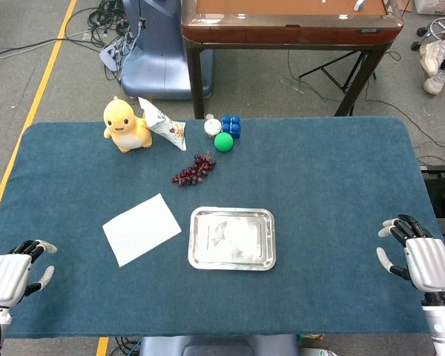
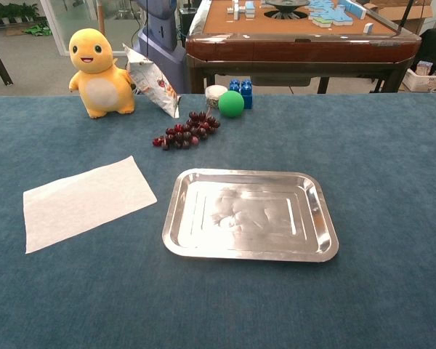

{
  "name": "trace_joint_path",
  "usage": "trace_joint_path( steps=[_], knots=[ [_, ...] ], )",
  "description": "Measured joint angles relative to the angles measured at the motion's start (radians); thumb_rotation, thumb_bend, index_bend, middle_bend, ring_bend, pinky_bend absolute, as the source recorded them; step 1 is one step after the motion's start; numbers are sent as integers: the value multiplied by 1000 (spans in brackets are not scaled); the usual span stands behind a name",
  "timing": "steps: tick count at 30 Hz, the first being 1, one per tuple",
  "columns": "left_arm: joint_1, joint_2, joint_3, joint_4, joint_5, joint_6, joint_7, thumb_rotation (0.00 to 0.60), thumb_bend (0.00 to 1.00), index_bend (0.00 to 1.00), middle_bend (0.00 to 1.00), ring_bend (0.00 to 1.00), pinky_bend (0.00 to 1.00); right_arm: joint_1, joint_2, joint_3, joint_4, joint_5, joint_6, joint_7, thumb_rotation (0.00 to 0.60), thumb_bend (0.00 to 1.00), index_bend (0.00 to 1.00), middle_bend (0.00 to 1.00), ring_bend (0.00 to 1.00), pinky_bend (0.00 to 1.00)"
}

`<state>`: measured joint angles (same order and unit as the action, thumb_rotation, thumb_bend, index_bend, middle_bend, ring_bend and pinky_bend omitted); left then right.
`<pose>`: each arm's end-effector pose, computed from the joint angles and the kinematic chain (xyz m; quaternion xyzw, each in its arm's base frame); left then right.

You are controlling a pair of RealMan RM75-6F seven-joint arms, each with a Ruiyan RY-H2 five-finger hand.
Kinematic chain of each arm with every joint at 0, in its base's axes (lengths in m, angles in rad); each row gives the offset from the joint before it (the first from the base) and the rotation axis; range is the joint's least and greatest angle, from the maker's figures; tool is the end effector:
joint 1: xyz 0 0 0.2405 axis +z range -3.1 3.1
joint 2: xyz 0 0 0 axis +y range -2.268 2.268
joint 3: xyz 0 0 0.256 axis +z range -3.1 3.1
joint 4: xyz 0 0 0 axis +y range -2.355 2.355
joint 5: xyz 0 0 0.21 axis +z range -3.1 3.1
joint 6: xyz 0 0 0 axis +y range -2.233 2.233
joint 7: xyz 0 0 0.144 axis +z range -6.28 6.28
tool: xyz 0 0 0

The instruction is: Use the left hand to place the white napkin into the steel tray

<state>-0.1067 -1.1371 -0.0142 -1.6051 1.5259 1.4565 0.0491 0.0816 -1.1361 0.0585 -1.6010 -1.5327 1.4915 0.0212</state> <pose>-0.3080 0.1799 0.1438 -0.6259 -0.3817 -0.3696 0.5709 -0.3069 -0.1818 0.1549 0.5949 -0.3855 0.4070 0.5761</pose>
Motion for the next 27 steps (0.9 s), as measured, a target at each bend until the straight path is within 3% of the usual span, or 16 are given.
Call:
trace_joint_path(
  steps=[15,23,27],
  knots=[
    [1,16,3,-11,1,-5,-75,600,358,423,390,282,430,11,6,-1,-4,5,-23,22,600,348,446,344,184,370],
    [-11,-8,3,29,60,20,-175,600,355,474,318,110,253,-13,20,-12,-16,-18,20,44,600,348,446,344,184,369],
    [-35,-3,15,51,114,9,-232,600,248,503,260,54,201,-24,25,-17,-18,-25,37,53,600,348,446,344,184,370]
  ],
)
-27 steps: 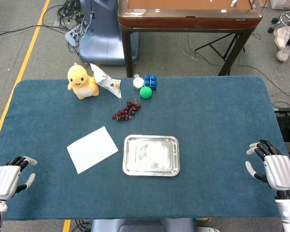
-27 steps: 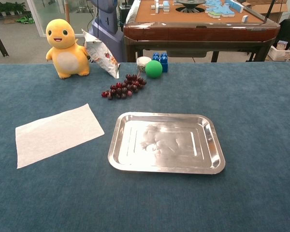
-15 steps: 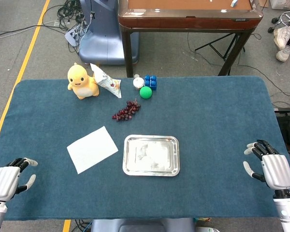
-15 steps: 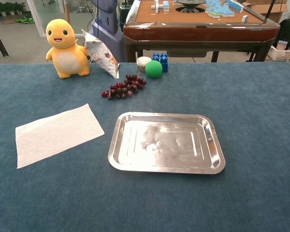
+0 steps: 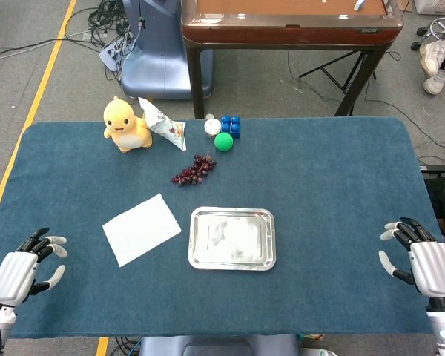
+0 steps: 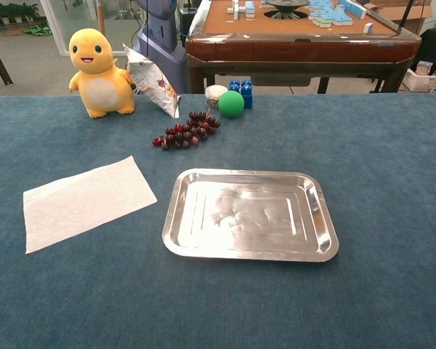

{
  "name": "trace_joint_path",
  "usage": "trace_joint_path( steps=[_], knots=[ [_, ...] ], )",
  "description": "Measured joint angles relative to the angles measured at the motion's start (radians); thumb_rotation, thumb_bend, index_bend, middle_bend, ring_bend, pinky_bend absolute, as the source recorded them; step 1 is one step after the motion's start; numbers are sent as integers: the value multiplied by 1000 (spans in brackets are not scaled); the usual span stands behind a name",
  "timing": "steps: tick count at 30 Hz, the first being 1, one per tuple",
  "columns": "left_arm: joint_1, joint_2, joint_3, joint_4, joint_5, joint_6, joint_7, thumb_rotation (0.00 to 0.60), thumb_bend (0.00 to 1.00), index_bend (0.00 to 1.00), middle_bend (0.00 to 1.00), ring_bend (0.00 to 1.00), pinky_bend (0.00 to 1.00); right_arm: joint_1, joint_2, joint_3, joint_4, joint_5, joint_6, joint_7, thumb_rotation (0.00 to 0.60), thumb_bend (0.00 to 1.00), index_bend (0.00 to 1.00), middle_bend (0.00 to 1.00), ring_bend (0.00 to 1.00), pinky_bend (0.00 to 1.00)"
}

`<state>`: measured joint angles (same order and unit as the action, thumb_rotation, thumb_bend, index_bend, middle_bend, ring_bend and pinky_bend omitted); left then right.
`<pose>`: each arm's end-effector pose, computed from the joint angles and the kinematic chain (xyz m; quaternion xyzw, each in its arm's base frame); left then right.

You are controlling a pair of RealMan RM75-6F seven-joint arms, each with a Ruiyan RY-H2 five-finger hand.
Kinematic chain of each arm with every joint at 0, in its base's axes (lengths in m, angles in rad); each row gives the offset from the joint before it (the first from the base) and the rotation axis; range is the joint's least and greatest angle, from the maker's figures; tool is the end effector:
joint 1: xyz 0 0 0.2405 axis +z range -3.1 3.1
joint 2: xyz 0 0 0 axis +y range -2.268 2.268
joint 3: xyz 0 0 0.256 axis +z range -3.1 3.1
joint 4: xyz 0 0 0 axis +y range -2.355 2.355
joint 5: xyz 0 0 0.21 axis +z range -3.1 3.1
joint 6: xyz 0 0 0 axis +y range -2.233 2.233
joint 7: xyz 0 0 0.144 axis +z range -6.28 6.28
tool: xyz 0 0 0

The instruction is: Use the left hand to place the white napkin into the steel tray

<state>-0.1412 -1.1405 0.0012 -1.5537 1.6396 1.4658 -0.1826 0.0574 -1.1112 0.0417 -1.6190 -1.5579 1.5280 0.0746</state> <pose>-0.2980 0.1864 0.1399 -0.6302 -0.4067 -0.4412 0.4927 -0.3056 -0.1705 0.1622 0.5851 -0.3950 0.4234 0.5678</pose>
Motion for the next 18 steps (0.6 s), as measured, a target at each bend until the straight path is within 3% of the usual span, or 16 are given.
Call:
trace_joint_path(
  steps=[8,12,18],
  knots=[
    [-80,-32,10,145,110,-6,-137,600,152,467,120,0,134,-5,-2,-5,6,-1,-1,5,600,348,445,344,184,370],
    [-121,-47,18,179,133,-40,-150,600,135,452,67,0,112,-3,-5,-8,5,0,-12,2,600,348,446,344,184,370],
    [-167,-61,31,191,155,-93,-100,600,135,437,63,0,112,1,-10,-8,8,3,-24,-9,600,348,446,344,184,370]
  ],
)
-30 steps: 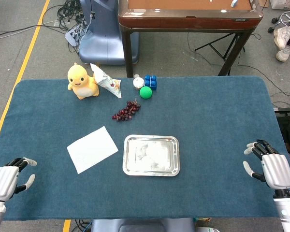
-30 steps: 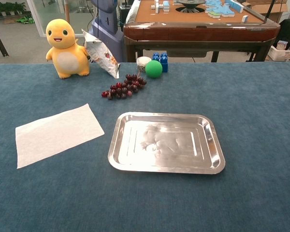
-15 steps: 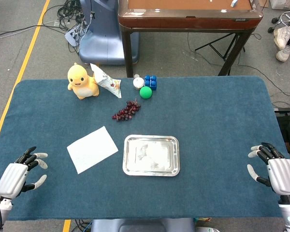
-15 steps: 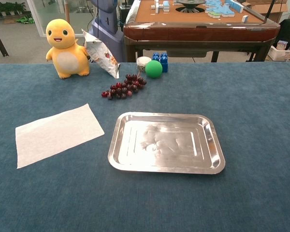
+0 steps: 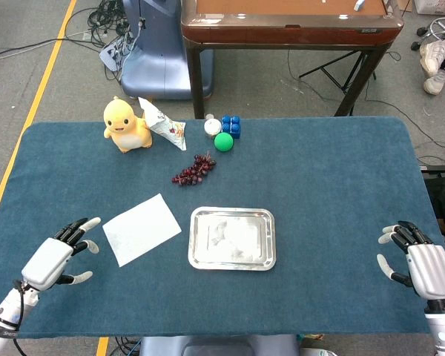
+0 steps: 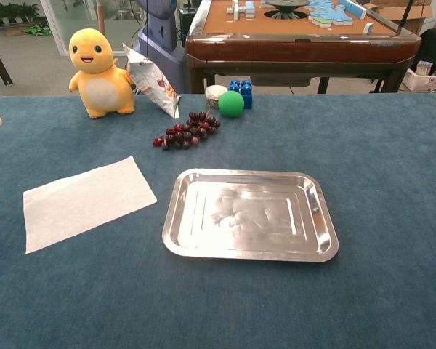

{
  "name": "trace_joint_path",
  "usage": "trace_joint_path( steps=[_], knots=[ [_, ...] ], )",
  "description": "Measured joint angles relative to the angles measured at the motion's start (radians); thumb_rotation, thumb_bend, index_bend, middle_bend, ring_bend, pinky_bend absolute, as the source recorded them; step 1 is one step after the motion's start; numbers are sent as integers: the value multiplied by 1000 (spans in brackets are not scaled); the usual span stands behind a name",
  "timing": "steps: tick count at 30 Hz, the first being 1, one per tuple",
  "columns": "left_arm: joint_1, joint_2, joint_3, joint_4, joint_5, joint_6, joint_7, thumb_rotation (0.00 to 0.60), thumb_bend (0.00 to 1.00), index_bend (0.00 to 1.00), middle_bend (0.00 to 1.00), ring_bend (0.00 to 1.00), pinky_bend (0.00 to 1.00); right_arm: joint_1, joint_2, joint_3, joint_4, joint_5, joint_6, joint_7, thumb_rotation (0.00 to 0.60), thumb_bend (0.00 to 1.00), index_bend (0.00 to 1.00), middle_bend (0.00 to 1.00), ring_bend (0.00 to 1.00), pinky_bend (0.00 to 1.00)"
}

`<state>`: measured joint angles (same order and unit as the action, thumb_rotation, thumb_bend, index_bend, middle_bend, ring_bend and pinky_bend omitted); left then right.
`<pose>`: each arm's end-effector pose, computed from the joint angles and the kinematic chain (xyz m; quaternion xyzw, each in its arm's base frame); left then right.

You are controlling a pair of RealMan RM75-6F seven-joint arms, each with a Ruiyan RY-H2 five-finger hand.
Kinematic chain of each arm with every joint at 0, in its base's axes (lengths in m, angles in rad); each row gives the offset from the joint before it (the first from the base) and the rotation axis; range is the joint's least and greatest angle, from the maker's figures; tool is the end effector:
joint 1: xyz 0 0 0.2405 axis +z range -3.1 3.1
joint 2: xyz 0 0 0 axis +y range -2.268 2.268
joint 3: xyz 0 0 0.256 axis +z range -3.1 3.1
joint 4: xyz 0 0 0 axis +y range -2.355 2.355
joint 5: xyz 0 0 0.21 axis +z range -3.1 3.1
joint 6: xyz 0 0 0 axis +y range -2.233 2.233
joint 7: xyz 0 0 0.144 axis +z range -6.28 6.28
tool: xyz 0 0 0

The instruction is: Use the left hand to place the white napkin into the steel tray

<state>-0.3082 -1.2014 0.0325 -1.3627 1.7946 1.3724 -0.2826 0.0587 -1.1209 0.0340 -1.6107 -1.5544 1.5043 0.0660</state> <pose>-0.2886 0.2281 0.1120 -0.7309 -0.3495 -0.4290 0.3994 -0.3086 -0.1694 0.1559 0.5915 -0.4026 0.4114 0.5647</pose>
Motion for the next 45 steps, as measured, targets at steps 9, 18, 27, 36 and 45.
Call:
trace_joint_path(
  steps=[9,18,27,36,45],
  knots=[
    [-54,-63,8,26,11,-53,81,600,135,419,128,70,334,4,0,-1,-2,-2,-6,2,600,348,445,344,184,370],
    [-99,-121,-1,103,38,-35,146,600,102,326,572,483,636,3,5,1,-2,-1,-5,13,600,348,445,344,184,370],
    [-133,-166,3,192,38,-49,165,600,67,350,690,531,638,4,7,1,-1,1,-9,19,600,348,446,344,184,370],
    [-155,-241,22,366,53,-22,127,600,65,385,702,536,638,4,9,-1,-2,-1,-10,20,600,347,446,344,184,370],
    [-167,-320,47,531,60,16,66,600,65,402,717,548,639,7,8,0,0,1,-16,18,600,348,446,344,184,370]
  ],
)
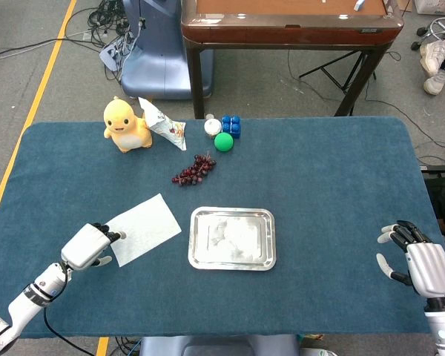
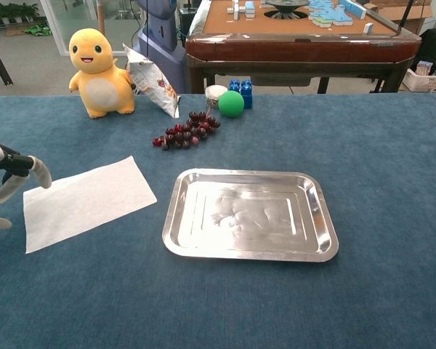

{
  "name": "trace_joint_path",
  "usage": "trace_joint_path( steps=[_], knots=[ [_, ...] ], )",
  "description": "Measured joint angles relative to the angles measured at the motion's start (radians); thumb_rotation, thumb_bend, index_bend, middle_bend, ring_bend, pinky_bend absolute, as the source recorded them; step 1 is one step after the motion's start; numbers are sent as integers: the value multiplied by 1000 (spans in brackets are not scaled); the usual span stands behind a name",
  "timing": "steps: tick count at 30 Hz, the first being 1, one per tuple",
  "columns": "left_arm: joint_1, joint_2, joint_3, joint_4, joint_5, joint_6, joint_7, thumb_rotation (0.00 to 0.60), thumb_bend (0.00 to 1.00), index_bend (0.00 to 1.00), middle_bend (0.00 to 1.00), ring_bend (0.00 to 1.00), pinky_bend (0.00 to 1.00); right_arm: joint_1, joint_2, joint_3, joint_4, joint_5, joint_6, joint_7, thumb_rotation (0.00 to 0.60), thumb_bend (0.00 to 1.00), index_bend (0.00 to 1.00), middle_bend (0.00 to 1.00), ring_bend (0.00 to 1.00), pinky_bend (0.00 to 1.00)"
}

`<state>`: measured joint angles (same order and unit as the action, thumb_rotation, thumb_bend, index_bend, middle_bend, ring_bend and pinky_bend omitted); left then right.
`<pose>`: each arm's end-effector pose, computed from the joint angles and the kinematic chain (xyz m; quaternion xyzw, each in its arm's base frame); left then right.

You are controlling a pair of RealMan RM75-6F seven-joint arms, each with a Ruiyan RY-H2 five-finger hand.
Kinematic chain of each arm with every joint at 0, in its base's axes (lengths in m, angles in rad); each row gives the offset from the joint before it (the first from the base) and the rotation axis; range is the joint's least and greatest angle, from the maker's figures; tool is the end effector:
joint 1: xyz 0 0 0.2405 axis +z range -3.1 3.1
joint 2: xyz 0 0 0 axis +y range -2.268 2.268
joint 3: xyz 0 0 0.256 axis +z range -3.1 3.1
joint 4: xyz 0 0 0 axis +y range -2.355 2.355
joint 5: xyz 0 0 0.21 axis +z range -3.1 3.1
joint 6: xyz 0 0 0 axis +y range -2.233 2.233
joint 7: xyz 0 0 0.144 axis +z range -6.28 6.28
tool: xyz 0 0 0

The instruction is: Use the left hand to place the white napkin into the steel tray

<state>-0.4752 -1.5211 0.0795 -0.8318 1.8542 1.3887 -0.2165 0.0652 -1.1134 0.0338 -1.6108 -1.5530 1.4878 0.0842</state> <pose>-0.2972 0.2874 0.0486 -0.8148 -0.1854 -0.3808 0.3958 -0.3093 -0.1714 0.1562 0.5931 -0.4091 0.4108 0.5586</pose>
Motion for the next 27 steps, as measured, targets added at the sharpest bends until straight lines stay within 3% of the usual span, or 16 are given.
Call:
trace_joint_path(
  steps=[8,27],
  knots=[
    [-21,-53,17,100,-6,4,-36,600,65,422,719,549,639,1,0,3,2,7,-4,0,600,348,446,344,184,370],
    [-17,-86,56,220,-30,15,-41,600,65,422,719,550,639,3,-2,1,1,5,-7,-5,600,348,446,344,184,370]
  ],
)
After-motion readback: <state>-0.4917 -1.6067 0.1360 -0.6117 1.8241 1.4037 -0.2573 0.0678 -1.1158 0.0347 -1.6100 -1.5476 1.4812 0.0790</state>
